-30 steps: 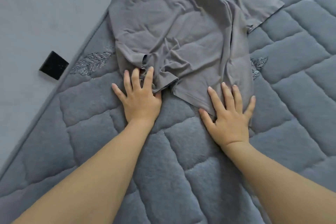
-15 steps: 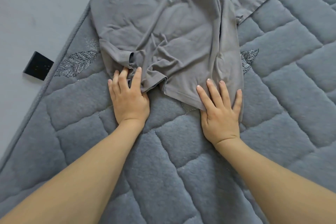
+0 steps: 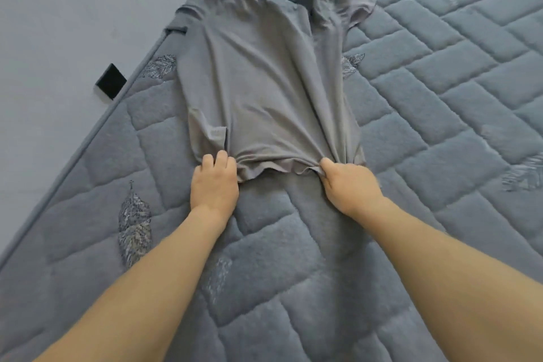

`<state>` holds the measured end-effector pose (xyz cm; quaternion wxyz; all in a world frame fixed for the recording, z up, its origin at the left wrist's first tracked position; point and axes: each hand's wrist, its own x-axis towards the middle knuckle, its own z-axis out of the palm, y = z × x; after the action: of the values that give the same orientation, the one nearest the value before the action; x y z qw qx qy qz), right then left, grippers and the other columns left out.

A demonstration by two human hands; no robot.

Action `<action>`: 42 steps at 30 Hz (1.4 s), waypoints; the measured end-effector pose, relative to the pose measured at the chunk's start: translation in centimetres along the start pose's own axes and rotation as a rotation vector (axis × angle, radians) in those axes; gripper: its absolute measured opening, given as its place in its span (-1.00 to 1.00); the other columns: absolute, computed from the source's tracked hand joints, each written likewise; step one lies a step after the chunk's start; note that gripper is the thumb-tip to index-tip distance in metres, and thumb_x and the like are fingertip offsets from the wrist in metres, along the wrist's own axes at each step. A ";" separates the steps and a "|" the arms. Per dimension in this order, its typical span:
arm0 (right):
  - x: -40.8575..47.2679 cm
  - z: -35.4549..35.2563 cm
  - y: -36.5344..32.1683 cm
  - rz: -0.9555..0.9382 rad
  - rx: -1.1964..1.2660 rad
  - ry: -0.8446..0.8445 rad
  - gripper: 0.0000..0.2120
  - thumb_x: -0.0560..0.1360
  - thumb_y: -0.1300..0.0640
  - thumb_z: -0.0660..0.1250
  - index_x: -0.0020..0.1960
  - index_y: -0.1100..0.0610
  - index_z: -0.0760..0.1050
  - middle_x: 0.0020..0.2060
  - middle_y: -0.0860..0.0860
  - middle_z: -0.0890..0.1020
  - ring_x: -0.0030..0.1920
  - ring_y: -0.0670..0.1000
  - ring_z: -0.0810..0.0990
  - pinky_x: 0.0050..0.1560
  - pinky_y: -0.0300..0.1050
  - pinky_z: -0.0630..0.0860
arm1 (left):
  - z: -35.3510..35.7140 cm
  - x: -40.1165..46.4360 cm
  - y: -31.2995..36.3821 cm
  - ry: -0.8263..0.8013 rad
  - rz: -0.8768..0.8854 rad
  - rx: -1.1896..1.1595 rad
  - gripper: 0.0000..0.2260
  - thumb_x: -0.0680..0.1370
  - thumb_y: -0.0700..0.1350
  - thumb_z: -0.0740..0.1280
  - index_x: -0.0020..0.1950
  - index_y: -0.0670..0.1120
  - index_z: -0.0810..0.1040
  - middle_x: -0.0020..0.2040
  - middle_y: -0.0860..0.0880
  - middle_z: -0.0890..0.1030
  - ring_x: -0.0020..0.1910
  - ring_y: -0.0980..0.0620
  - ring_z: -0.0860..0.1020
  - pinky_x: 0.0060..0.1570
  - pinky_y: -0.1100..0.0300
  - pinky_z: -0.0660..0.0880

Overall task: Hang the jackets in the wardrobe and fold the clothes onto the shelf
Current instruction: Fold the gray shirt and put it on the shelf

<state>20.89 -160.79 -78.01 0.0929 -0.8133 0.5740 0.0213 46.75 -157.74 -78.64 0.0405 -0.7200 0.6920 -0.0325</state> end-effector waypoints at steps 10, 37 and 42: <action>-20.1 -2.0 -2.7 0.169 -0.009 -0.909 -0.53 0.62 0.00 -0.02 0.46 0.12 0.34 0.47 0.15 0.34 0.40 0.19 0.38 0.39 0.04 0.30 | -4.5 -23.1 3.4 -0.398 0.113 -0.025 -0.83 0.55 -0.18 0.21 0.11 -0.10 0.51 0.14 -0.09 0.46 0.15 -0.14 0.44 -0.06 0.02 0.51; 3.3 -0.1 -25.2 0.306 0.196 -0.160 -0.36 0.51 -0.25 0.23 0.41 0.14 0.20 0.31 0.15 0.35 0.33 0.23 0.36 0.19 0.16 0.37 | -0.8 -22.1 -8.8 -1.091 -0.506 -1.064 -0.83 0.45 -0.29 0.15 -0.18 -0.19 0.53 -0.24 -0.20 0.60 -0.21 -0.25 0.66 -0.30 -0.05 0.66; 7.6 0.9 -25.6 0.394 0.177 -0.164 -0.31 0.47 -0.33 0.24 0.36 0.15 0.20 0.30 0.24 0.40 0.27 0.29 0.45 0.18 0.13 0.39 | 1.1 -21.4 -8.9 -1.086 -0.594 -1.096 -0.81 0.41 -0.26 0.13 -0.24 -0.19 0.53 -0.31 -0.16 0.57 -0.44 -0.22 0.60 -0.60 0.13 0.50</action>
<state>47.54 -159.39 -76.71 0.2043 -0.6696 0.7120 0.0543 54.83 -135.95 -78.62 0.0020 -0.7062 0.2745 0.6526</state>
